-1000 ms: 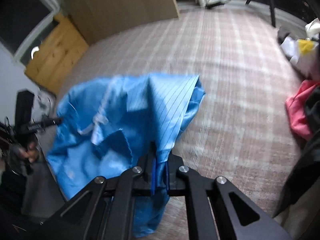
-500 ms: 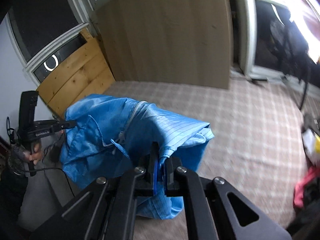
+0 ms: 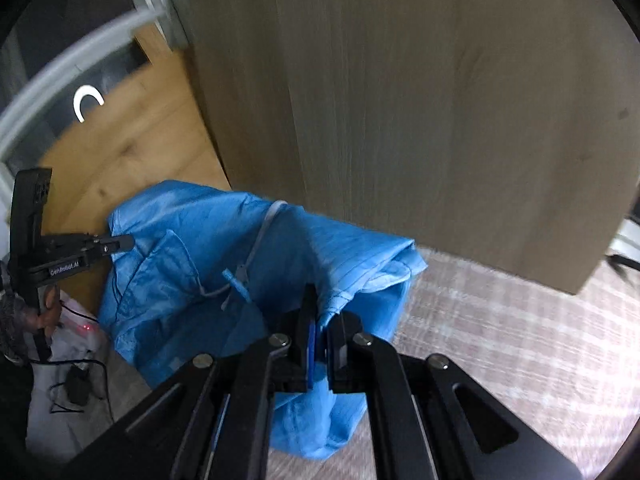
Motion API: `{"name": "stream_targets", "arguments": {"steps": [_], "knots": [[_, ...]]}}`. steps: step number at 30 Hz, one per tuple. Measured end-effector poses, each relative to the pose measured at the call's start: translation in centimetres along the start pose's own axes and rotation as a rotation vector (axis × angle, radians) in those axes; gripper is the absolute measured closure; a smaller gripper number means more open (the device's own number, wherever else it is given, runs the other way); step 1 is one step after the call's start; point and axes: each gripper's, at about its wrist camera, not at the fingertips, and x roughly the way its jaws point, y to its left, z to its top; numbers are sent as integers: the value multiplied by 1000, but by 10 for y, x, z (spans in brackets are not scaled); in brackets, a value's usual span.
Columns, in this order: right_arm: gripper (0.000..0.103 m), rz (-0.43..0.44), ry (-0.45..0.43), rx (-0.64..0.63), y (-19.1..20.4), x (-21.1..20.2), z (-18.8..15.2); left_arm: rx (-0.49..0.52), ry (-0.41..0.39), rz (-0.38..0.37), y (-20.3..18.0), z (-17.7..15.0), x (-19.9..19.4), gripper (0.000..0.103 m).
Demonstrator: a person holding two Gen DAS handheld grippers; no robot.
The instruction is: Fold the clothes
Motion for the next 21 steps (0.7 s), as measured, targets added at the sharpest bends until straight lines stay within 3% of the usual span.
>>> {"name": "stream_targets", "arguments": {"steps": [2, 4, 7, 10, 13, 16, 19, 21], "knots": [[99, -28, 47, -15, -5, 17, -7, -12, 29, 16, 7, -5, 9, 93], [97, -23, 81, 6, -15, 17, -12, -23, 58, 33, 15, -10, 18, 80], [92, -16, 131, 36, -31, 18, -19, -34, 88, 60, 23, -17, 26, 82], [89, -22, 154, 59, -43, 11, -25, 11, 3, 88, 13, -20, -10, 82], [89, -39, 51, 15, -34, -14, -13, 75, -83, 91, 0, -5, -30, 82], [89, -51, 14, -43, -17, -4, 4, 94, -64, 97, -4, 12, -5, 82], [89, -75, 54, -58, -12, 31, 7, 102, -3, 104, -5, 20, 30, 82], [89, -67, 125, -26, -17, 55, -6, 101, 60, 113, -2, 17, 57, 82]]}}
